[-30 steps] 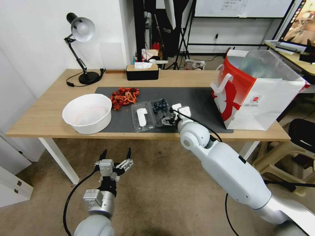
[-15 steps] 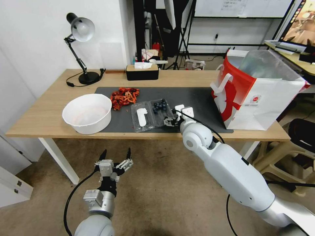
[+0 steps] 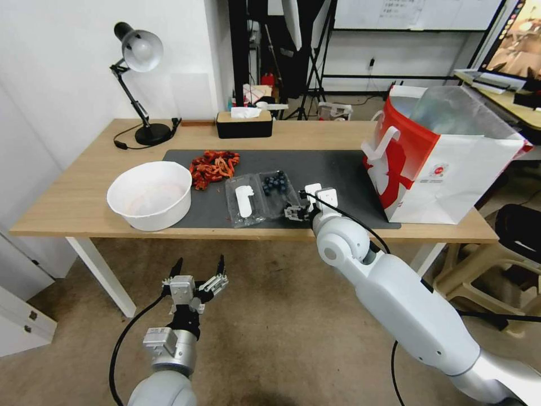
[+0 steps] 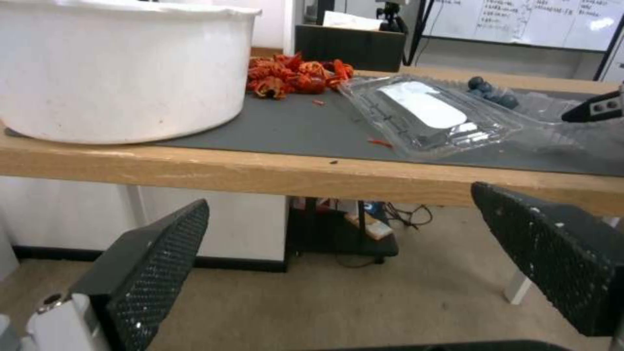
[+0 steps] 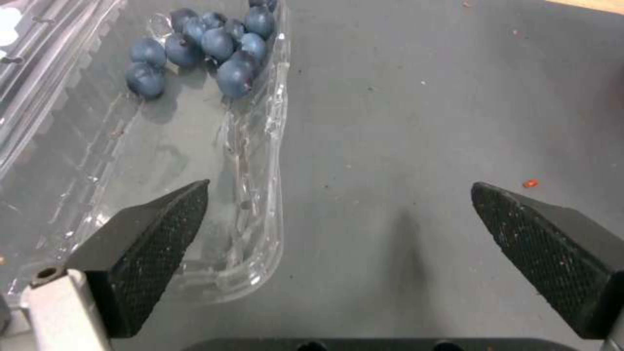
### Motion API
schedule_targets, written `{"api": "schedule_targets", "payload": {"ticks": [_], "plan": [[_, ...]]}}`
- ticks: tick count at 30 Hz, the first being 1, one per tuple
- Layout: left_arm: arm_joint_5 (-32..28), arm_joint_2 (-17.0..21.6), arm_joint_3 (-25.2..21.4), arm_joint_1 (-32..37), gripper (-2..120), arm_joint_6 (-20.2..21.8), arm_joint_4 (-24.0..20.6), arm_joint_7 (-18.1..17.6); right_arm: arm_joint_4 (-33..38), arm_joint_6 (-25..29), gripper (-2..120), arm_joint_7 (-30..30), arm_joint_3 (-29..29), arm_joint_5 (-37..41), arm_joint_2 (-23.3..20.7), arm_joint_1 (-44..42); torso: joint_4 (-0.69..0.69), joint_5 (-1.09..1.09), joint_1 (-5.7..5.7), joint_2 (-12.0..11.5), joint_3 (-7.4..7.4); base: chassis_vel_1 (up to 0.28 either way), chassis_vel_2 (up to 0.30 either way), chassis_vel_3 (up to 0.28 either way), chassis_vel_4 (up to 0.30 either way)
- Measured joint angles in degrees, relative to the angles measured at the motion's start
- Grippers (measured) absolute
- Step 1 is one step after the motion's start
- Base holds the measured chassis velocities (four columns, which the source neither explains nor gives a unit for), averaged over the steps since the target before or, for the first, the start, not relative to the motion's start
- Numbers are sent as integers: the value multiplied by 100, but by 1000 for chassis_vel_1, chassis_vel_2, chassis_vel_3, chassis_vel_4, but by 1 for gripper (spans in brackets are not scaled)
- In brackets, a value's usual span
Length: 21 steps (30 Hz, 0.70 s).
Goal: Close the takeout container lid, then place the container into the takeout bag.
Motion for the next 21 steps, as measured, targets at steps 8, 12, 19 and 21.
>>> {"api": "schedule_targets", "payload": {"ticks": [8,12,19,21], "plan": [[10,-7,3,8,100,-44,6,-3,135,0,100,111,21,41,16,-126,0,0,0,0,0,0,0,0,0],[15,-9,0,11,100,-63,8,-11,164,1,100,177,31,86,44,-176,0,0,0,0,0,0,0,0,0],[21,-9,-11,13,100,-92,14,-28,221,1,100,417,19,233,100,-204,0,0,0,0,0,0,0,0,0],[23,-9,-15,12,100,-103,20,-40,250,1,100,548,5,345,143,-222,0,0,0,0,0,0,0,0,0]]}}
